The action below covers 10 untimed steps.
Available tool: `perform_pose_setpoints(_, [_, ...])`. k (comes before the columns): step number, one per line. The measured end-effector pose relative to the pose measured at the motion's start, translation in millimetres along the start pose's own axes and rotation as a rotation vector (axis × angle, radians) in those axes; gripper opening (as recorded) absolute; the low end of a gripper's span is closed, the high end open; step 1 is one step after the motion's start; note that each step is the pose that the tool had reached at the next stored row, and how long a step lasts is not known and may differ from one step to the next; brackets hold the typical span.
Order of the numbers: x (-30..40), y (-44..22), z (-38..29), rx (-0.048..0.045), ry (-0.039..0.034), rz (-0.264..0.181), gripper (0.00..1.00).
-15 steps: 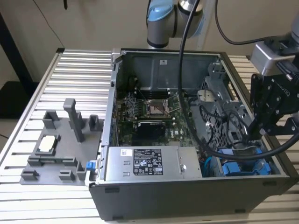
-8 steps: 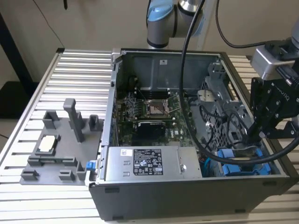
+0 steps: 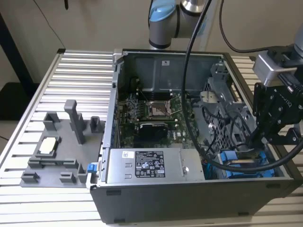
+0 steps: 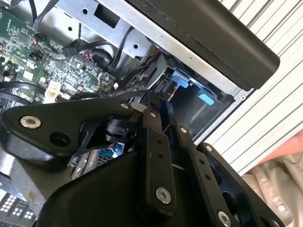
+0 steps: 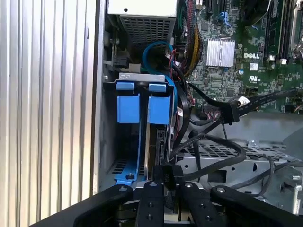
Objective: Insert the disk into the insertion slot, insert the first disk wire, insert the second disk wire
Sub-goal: 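Insert the first disk wire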
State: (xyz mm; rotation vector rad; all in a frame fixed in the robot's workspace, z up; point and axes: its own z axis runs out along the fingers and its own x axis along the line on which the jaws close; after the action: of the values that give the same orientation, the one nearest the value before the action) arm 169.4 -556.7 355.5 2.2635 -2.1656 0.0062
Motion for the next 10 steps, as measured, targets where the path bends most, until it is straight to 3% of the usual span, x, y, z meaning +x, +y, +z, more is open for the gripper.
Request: perform_pose_setpoints(10, [1.5, -1.8, 9.7, -0.0053, -0.0003, 0.017, 0.19])
